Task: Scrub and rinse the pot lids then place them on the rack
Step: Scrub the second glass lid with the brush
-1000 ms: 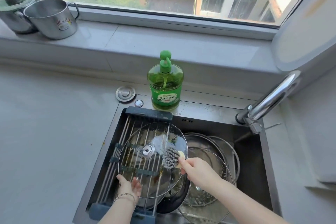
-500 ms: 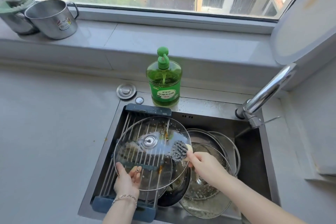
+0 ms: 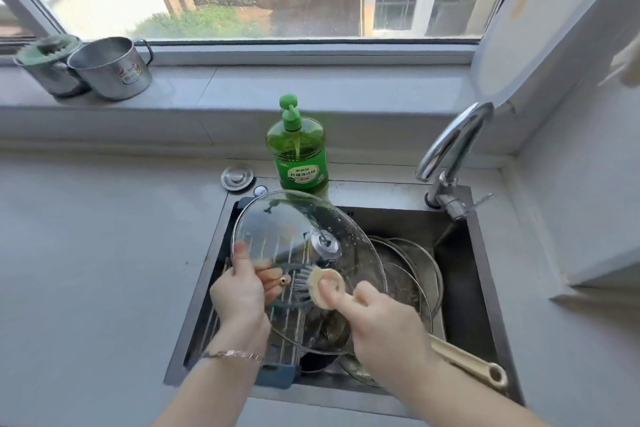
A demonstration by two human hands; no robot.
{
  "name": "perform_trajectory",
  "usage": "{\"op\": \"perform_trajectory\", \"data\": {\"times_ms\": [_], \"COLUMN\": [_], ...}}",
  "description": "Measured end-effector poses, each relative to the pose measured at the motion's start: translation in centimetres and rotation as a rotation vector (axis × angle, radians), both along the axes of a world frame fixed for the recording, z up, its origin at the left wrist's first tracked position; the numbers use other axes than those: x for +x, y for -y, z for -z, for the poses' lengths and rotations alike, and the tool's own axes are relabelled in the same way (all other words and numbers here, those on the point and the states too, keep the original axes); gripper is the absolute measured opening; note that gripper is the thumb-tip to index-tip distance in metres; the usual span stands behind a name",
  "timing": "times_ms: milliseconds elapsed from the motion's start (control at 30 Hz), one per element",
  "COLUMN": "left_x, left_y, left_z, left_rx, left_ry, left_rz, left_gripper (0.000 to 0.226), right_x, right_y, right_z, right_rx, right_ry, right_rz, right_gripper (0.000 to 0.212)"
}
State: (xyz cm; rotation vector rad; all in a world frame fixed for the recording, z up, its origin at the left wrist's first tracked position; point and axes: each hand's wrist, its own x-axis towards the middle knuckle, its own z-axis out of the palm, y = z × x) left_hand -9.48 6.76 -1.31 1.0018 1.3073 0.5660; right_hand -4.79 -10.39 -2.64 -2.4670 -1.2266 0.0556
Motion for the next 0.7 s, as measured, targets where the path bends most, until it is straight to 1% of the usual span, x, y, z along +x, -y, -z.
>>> {"op": "perform_trajectory", "data": {"times_ms": [67, 100, 167, 200, 233, 267, 300, 333, 367, 400, 433, 467, 500, 533, 567, 600, 633, 667, 700], "left_x": [0.9, 1.2, 1.7, 1.8, 1.9, 1.9, 1.8, 1.7, 1.5, 1.4, 1.3, 1.2, 1.2, 1.1, 1.1, 0.9, 0.8, 0.7, 0.7], "left_y": [1.4, 2.2, 3.4, 4.0, 4.5, 4.8, 5.1, 5.4, 5.6, 5.9, 6.1, 6.3, 6.5, 6.5, 6.6, 6.6, 6.6, 6.7, 6.9], "left_z": [-0.9, -1.3, -2.3, -2.8, -3.1, -3.5, -3.7, -3.9, -4.1, -4.3, -4.6, -4.7, -4.8, -4.8, -4.8, -4.8, -4.8, -4.9, -5.1], "left_rx": [0.057, 0.063, 0.068, 0.087, 0.121, 0.156, 0.183, 0.193, 0.185, 0.166, 0.151, 0.15, 0.163, 0.186, 0.205, 0.21, 0.203, 0.184, 0.165], "left_ry": [-0.017, -0.006, 0.029, 0.031, 0.018, 0.004, -0.007, -0.015, -0.015, -0.007, 0.007, 0.019, 0.017, -0.003, -0.024, -0.04, -0.046, -0.036, -0.016], "left_rz": [0.025, 0.032, 0.051, 0.061, 0.076, 0.092, 0.106, 0.111, 0.112, 0.115, 0.118, 0.122, 0.129, 0.139, 0.151, 0.155, 0.151, 0.145, 0.14], "left_gripper": [0.052, 0.052, 0.052, 0.052, 0.052, 0.053, 0.054, 0.054, 0.054, 0.053, 0.052, 0.052, 0.052, 0.054, 0.055, 0.057, 0.057, 0.056, 0.055], "right_x": [-0.2, 1.0, 3.6, 3.6, 2.8, 1.3, -0.5, -1.2, -0.9, 0.3, 1.8, 2.4, 2.3, 1.4, -0.2, -1.5, -1.6, -0.7, 1.1], "right_y": [0.6, 1.0, 2.2, 2.9, 3.2, 3.4, 3.8, 4.3, 4.6, 4.8, 4.9, 5.3, 5.3, 4.8, 4.3, 4.3, 4.2, 4.1, 4.0], "right_z": [-1.2, -1.6, -1.6, -1.7, -2.5, -2.8, -3.3, -3.3, -3.3, -3.6, -3.5, -3.3, -3.7, -4.4, -5.3, -5.6, -5.9, -6.2, -5.7], "right_rx": [0.026, 0.02, 0.024, 0.086, 0.113, 0.111, 0.115, 0.127, 0.119, 0.14, 0.185, 0.196, 0.213, 0.22, 0.215, 0.218, 0.197, 0.166, 0.19], "right_ry": [-0.054, -0.091, -0.258, -0.311, -0.318, -0.281, -0.333, -0.296, -0.26, -0.27, -0.239, -0.287, -0.282, -0.247, -0.333, -0.315, -0.26, -0.253, -0.226], "right_rz": [-0.009, 0.055, 0.255, 0.292, 0.267, 0.168, 0.087, 0.033, 0.04, 0.114, 0.217, 0.255, 0.24, 0.159, 0.057, -0.033, -0.047, 0.01, 0.129], "right_gripper": [0.056, 0.057, 0.05, 0.047, 0.046, 0.045, 0.043, 0.041, 0.04, 0.039, 0.039, 0.039, 0.04, 0.04, 0.04, 0.04, 0.04, 0.041, 0.041]}}
